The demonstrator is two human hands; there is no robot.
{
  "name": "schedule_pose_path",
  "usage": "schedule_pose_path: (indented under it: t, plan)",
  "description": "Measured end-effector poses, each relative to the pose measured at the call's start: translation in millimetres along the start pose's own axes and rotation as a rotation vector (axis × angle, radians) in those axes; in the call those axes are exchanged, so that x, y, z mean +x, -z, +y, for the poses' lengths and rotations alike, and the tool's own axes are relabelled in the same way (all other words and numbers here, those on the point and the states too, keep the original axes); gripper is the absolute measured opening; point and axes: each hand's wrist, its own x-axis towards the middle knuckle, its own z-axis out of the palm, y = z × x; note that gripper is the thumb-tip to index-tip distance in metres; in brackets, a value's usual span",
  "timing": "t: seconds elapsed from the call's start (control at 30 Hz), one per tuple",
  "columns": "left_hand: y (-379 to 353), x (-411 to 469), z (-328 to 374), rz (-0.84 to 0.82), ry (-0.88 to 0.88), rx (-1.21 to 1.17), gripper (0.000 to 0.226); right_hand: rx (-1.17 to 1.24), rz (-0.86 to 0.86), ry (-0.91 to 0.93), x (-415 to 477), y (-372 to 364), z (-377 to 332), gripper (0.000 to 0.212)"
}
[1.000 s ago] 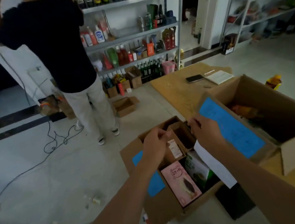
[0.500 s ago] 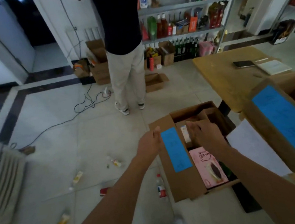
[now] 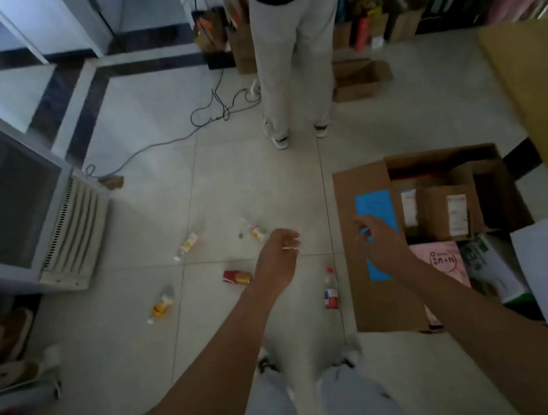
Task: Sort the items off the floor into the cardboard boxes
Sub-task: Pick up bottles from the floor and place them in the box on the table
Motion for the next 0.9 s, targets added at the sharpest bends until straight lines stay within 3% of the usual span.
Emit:
schedule_pose_path:
  t: [0.17, 0.43, 0.67, 0.77, 0.9]
  plan:
    - [-9, 28, -37, -0.012, 0.086, -0.174, 0.047, 0.04, 0.041, -0.068, 21, -31, 28, 0.034]
    - [-26, 83, -141, -0.051, 0.239, -0.319, 0.041, 0.085, 0.014, -0.379, 94, -141, 136, 0.035]
    - [-68, 164, -279, -0.21, 0.316, -0.178, 0.032, 0.217, -0.1, -0.617, 185, -242, 277, 0.028]
    - [-90, 194, -326, -0.268, 0.311, -0.041, 0.032, 0.107, -0.201, -0.653, 205, -268, 333, 0.024]
    - [-121, 219, -379, -0.311, 0.327, 0.011, 0.03, 0.042, -0.168, -0.663, 226, -318, 382, 0.027]
